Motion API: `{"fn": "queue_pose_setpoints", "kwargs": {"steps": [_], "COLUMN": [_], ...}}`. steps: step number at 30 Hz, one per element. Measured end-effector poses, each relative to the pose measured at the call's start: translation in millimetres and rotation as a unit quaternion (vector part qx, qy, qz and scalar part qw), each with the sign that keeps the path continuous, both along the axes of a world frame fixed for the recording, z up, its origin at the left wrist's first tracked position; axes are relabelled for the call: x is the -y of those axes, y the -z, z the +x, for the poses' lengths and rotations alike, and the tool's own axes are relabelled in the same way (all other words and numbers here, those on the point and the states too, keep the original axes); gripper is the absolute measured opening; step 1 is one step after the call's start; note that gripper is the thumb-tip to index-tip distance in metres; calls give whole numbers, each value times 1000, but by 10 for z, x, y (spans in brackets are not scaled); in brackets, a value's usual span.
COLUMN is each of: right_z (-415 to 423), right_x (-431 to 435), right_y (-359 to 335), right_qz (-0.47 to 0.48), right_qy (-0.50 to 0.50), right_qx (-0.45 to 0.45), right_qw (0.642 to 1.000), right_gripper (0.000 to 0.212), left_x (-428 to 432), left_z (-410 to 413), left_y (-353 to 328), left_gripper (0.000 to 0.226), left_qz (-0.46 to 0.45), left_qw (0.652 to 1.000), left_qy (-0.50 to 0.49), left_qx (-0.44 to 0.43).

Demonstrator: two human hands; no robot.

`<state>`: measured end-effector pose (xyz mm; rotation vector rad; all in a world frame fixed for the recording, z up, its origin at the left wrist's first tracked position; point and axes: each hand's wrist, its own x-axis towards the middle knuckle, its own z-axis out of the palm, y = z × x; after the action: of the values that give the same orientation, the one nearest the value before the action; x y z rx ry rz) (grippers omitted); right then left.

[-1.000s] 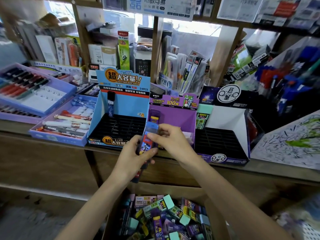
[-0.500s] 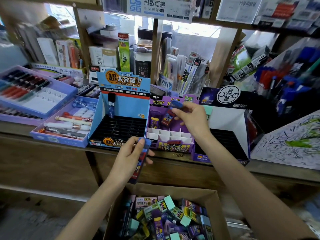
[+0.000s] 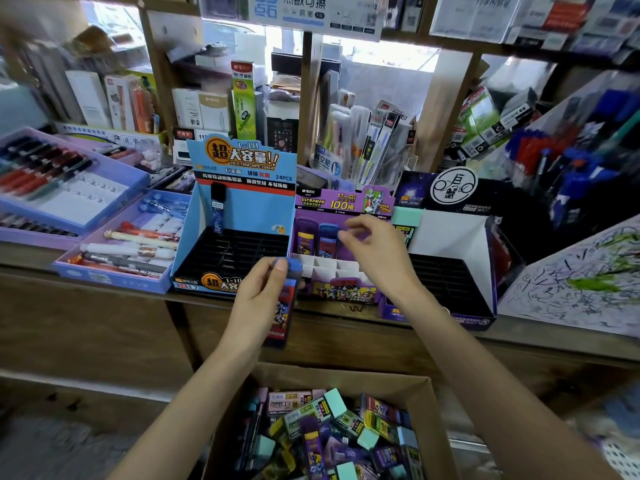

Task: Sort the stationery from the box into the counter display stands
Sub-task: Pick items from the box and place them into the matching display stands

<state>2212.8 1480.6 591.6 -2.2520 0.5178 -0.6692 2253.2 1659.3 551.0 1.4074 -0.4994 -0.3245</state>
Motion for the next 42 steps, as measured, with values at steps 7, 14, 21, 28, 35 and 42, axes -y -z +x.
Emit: {"fn": "queue_pose_setpoints", "kwargs": {"steps": [7, 14, 21, 28, 35, 42], "right_z": [-283, -80, 159, 257, 206, -552], "right_x": [-403, -41, 186, 185, 147, 2], "right_y": [-3, -245, -199, 100, 178, 109], "right_qz": [191, 150, 92, -37, -179, -164], "right_qy": [-157, -46, -29, -31, -18, -120], "right_qx": [4, 106, 88, -1, -120, -68], "right_qw": [969, 982, 991, 999, 976, 977], "right_gripper": [10, 10, 16, 16, 30, 22], "left_x": [274, 227, 167, 169, 127, -282], "left_z": [-23, 246, 347, 353, 344, -118], "left_y": [-233, -87, 283, 378, 273, 398], "left_gripper": [21, 47, 56, 50, 52, 40], "left_qz": [-83, 207, 376, 376, 369, 265], "left_qw": [996, 945, 851, 827, 843, 884], "left_qy": [17, -124, -144, -168, -124, -20], "left_qx": [-19, 221, 338, 382, 370, 385]}}
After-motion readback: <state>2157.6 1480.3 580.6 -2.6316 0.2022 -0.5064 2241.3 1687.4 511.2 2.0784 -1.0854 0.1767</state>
